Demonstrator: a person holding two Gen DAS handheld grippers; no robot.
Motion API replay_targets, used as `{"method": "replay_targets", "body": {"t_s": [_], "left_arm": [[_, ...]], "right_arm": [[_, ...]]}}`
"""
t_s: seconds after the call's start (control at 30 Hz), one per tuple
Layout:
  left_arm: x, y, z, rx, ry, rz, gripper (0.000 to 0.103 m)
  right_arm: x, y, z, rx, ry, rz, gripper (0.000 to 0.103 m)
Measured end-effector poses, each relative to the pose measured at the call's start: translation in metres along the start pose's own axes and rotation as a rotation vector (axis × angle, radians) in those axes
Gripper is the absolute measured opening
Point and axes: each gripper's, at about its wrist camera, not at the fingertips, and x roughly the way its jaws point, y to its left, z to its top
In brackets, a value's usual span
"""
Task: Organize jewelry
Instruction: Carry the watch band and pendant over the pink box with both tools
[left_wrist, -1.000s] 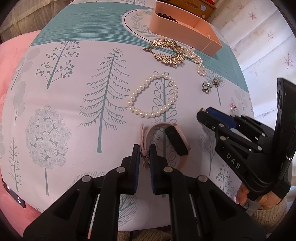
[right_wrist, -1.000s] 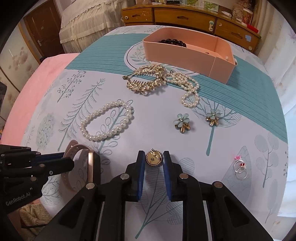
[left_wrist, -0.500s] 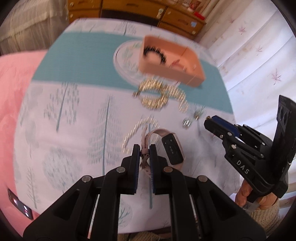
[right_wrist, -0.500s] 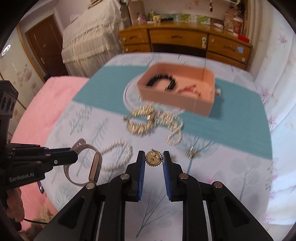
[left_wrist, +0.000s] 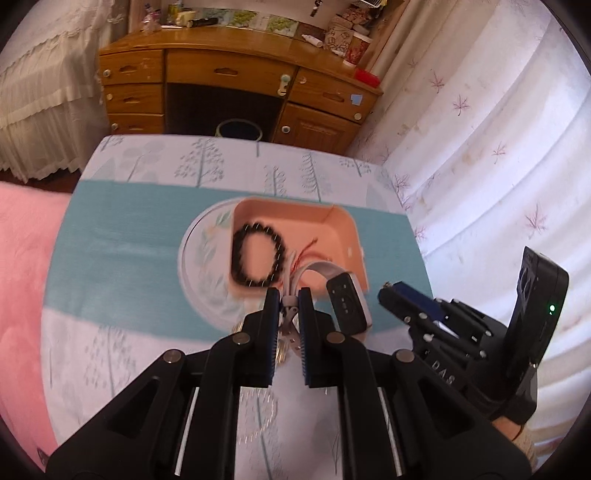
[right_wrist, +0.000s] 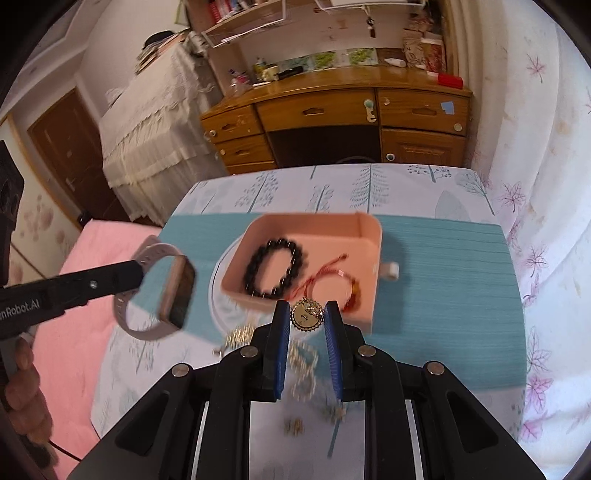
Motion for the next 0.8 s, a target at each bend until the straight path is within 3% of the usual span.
{"method": "replay_targets", "body": {"t_s": [0.23, 0.53, 0.8], "left_arm": [[0.073, -0.007, 0.041, 0.025, 0.031, 0.028, 0.008], [0.152, 0.008, 0.043, 0.04, 0.08, 0.108, 0.008], [0.178, 0.007, 0.036, 0.094, 0.104, 0.143, 0.008]], "right_arm": [[0.051, -0.006, 0.039, 0.033, 0.04, -0.023, 0.019], [0.13, -0.016, 0.033, 0.042, 0.14, -0.084, 0.019], [0.164, -0.025, 0.028, 0.054, 0.182, -0.085, 0.019]]}}
